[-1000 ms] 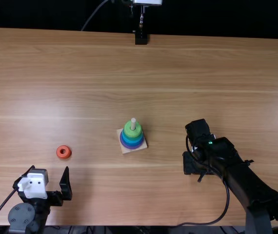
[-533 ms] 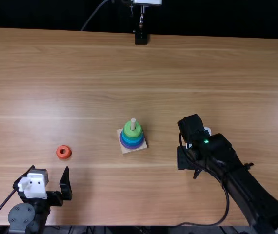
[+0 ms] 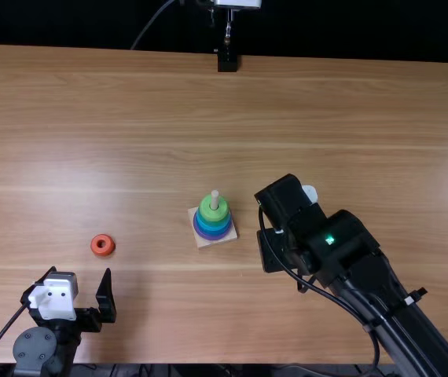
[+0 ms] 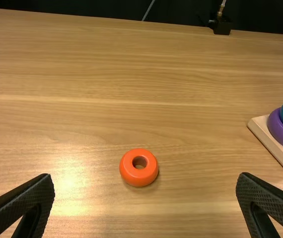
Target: Build the Hanoi tower: stack the rings onto the peg from bottom to top in this color order: purple, dark blue, light blue, dark green, light green, yellow, orange.
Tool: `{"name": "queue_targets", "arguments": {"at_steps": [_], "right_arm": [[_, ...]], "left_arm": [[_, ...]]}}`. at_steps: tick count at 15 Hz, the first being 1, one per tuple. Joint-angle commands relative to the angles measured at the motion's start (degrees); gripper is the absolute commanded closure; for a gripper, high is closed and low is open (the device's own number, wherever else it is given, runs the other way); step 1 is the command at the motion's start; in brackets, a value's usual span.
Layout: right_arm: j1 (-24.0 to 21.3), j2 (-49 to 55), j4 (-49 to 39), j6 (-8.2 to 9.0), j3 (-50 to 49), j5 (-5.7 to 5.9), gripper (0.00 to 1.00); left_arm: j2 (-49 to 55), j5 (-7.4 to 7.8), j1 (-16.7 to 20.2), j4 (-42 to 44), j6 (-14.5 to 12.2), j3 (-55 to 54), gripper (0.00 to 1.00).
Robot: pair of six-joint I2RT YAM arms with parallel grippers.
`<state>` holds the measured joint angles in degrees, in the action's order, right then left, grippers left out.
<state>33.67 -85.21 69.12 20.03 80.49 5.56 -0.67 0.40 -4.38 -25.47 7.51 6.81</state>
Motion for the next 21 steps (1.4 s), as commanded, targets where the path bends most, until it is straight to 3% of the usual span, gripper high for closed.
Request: {"name": "queue_targets", "arguments": {"at_steps": [1,6,10,21], "right_arm": [[2.1,-1.9,1.9,0.11,6.0,0.34,1.00],[3.2,-12.6,4.5,-1.57,19.8,0.34,1.00],[3.5,-18.8,4.5,-1.57,27.9,0.34,1.00],[6.1,-27.0,4.6,-1.57,37.4,0.34,1.00]], "left_arm": [[0.7,0.44,0.7,-4.4,-0.4,-6.8,0.00],[0.7,0.44,0.7,-4.4,-0.4,-6.8,0.00],[0.7,0.44,0.8,-4.4,-0.4,-6.8,0.00],[0.7,0.44,0.8,-4.4,-0.4,-6.8,0.00]]}}
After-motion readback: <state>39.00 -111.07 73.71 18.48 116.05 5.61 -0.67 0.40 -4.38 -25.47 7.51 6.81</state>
